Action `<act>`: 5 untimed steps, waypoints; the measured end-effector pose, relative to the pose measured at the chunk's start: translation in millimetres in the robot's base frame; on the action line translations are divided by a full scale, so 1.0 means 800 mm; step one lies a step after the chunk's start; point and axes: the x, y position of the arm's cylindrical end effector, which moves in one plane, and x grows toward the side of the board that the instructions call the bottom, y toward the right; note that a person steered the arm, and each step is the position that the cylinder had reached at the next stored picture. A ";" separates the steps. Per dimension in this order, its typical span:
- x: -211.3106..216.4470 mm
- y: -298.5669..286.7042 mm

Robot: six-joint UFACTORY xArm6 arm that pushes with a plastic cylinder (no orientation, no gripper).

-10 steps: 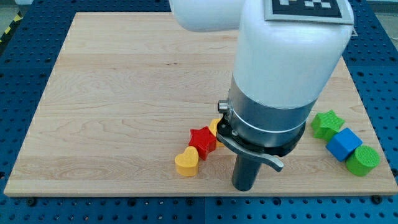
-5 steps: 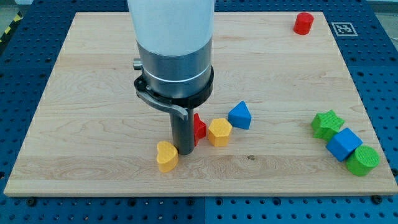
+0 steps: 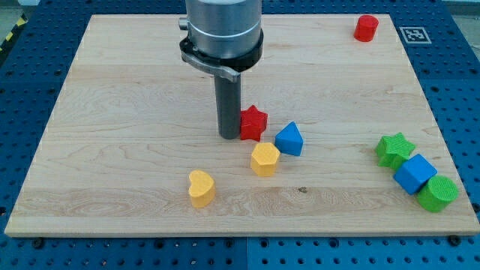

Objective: Slide red star closer to the red circle

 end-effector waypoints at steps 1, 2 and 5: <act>0.010 0.001; 0.007 0.006; -0.012 0.027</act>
